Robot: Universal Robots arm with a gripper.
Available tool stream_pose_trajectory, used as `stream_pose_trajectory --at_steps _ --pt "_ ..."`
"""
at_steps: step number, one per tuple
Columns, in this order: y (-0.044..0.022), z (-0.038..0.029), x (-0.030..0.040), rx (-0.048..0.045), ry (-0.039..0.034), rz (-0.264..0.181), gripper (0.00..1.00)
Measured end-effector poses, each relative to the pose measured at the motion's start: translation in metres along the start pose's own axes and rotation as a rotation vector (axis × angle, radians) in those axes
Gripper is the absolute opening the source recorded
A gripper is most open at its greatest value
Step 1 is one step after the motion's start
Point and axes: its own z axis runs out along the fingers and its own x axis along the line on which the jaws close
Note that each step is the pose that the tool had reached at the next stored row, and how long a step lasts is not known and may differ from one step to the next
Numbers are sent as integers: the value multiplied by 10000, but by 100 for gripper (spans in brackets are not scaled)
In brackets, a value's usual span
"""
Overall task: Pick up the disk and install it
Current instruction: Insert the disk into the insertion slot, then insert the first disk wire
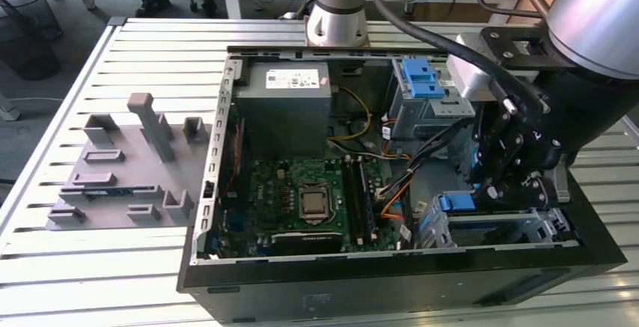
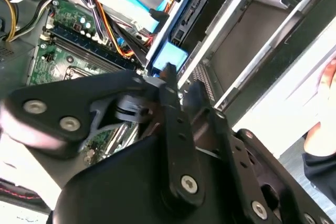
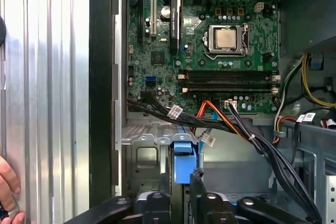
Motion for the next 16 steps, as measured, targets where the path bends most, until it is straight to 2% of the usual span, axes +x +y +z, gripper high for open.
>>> stream_pose_trajectory --at_steps 1,2,5,16 --pt "0 18 0 0 0 0 24" --pt "0 34 0 0 -1 0 24" --pt "0 57 1 0 1 1 13" --pt "-12 69 1 0 0 0 11"
